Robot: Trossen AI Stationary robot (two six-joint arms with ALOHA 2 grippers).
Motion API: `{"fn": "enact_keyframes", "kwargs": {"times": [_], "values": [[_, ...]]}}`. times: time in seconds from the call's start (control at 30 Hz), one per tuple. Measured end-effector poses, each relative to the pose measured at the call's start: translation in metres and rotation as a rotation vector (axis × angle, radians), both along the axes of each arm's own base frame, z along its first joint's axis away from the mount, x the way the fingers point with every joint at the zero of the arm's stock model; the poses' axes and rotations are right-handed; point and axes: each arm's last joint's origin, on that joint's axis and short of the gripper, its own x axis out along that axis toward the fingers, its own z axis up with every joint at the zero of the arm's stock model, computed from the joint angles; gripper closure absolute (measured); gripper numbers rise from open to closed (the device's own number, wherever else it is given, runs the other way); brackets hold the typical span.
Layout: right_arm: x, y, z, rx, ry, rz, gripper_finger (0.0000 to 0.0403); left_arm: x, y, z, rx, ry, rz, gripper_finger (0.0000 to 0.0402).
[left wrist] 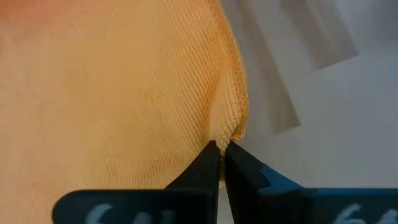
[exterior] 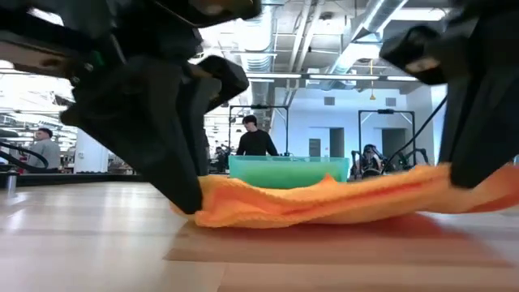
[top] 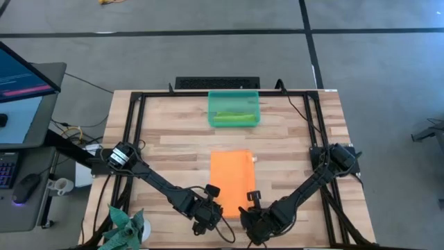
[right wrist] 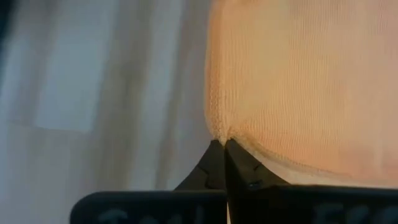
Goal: Roll microfiber towels into tight, uniform cylinder then place into a basket
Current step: Fold the yellow microfiber towel
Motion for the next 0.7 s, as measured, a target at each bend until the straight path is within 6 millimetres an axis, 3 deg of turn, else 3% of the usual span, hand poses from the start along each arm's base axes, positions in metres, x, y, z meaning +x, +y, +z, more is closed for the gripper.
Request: {"fn": "enact_keyframes", "kwargs": {"times": [0.23, 0.7], "values": [[0.002, 0.014, 0.017, 0.051, -0.049, 0.007, 0.0397, -0.007, -0.016, 0.018, 0.007, 0.033, 0.012, 0.0399], [0.006, 0.034, 0.046, 0.193, -0.099, -0.024, 0.0396, -0.035, -0.052, 0.067, 0.218, -0.034, 0.100, 0.0399]]}}
